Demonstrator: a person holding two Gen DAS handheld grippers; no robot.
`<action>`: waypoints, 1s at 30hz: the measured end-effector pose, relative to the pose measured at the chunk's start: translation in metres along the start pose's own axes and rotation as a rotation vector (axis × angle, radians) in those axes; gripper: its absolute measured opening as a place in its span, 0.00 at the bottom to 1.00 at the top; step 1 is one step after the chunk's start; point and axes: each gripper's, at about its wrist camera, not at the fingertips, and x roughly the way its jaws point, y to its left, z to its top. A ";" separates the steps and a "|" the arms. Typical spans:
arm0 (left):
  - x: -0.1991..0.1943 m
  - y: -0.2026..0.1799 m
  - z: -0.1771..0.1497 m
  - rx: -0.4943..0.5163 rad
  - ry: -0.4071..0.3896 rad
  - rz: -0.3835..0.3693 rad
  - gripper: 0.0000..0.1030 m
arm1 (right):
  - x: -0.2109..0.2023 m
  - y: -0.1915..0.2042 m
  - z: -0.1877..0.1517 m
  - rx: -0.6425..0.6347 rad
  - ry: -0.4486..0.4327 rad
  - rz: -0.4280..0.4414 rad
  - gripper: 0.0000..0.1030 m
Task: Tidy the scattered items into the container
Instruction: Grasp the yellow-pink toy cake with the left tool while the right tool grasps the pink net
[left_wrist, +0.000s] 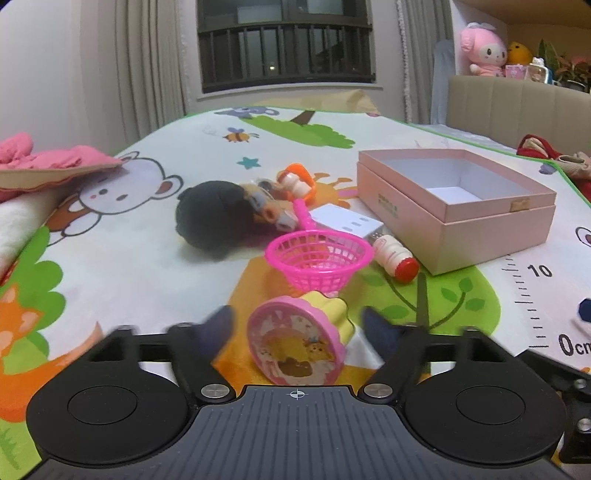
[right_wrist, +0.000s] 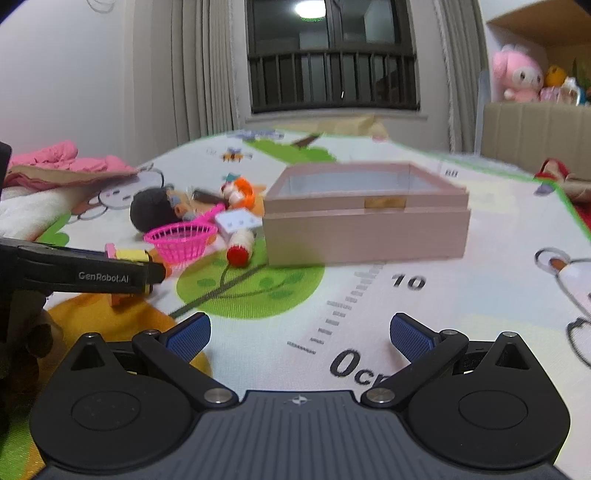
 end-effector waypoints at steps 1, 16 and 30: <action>0.002 -0.001 0.000 0.001 0.002 -0.004 0.71 | 0.003 -0.001 0.001 0.010 0.023 0.004 1.00; -0.066 0.023 -0.035 0.162 -0.046 -0.013 0.59 | 0.022 0.001 0.017 -0.124 0.255 0.040 1.00; -0.059 0.073 -0.055 -0.141 -0.022 -0.096 0.99 | 0.021 0.017 0.034 -0.092 0.255 0.039 1.00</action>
